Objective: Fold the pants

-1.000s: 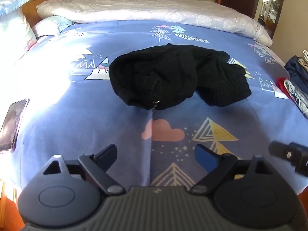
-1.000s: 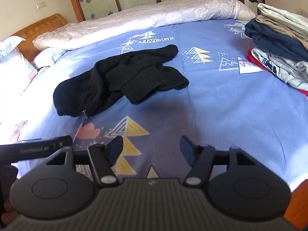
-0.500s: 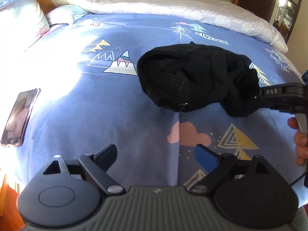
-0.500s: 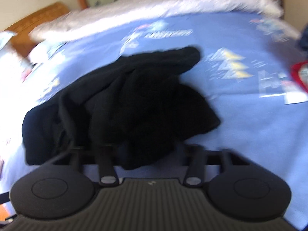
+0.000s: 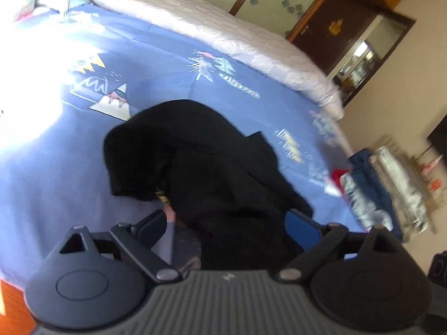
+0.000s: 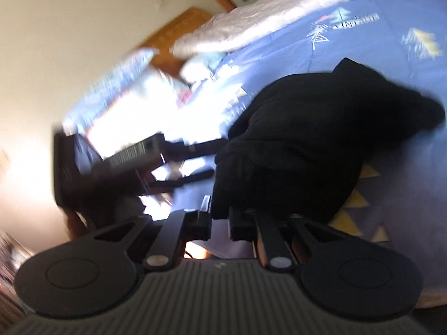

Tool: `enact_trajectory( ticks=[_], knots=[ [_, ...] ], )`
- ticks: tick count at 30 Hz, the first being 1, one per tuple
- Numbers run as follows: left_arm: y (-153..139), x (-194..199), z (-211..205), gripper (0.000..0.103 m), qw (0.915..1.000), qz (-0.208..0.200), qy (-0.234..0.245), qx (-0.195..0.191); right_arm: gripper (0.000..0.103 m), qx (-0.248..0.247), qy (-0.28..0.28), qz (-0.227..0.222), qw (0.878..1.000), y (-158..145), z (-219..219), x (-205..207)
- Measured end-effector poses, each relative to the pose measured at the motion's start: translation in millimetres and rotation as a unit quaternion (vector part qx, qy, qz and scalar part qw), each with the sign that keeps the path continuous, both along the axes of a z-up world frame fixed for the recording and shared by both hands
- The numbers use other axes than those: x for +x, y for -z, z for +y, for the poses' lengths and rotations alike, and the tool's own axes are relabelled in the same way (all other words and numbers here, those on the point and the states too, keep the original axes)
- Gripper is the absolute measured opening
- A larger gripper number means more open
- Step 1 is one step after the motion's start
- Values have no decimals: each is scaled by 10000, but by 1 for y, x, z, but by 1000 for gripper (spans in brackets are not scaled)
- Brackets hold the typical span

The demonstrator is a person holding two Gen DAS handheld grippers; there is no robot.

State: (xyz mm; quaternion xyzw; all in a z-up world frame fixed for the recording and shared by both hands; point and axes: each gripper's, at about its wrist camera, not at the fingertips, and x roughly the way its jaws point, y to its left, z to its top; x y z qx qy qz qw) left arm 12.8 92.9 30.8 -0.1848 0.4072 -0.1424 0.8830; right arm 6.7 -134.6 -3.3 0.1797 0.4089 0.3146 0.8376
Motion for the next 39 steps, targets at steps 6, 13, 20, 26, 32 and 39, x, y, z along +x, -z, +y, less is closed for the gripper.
enact_trajectory(
  ticks=[6, 13, 20, 26, 32, 39],
  knots=[
    [16, -11, -6, 95, 9987, 240, 69, 438, 43, -873, 452, -303, 9947, -15, -39, 5],
    [34, -19, -40, 99, 9973, 234, 497, 480, 49, -992, 371, -1335, 9854, -74, -4, 93],
    [54, -20, -75, 56, 9865, -26, 923, 1351, 80, -2320, -1173, -424, 9647, 10, 143, 186],
    [46, -18, -54, 34, 9852, -238, 859, 1461, 11, -2594, -49, -525, 9643, 12, 132, 233],
    [-10, -11, 3, 21, 9880, -788, 68, 1328, 10, -1059, 2166, -999, 9653, -94, -36, 219],
    [-50, -24, 74, 21, 9690, -1315, -1034, 1820, 6, -1297, 3387, -1232, 9237, -102, -161, 118]
  ],
)
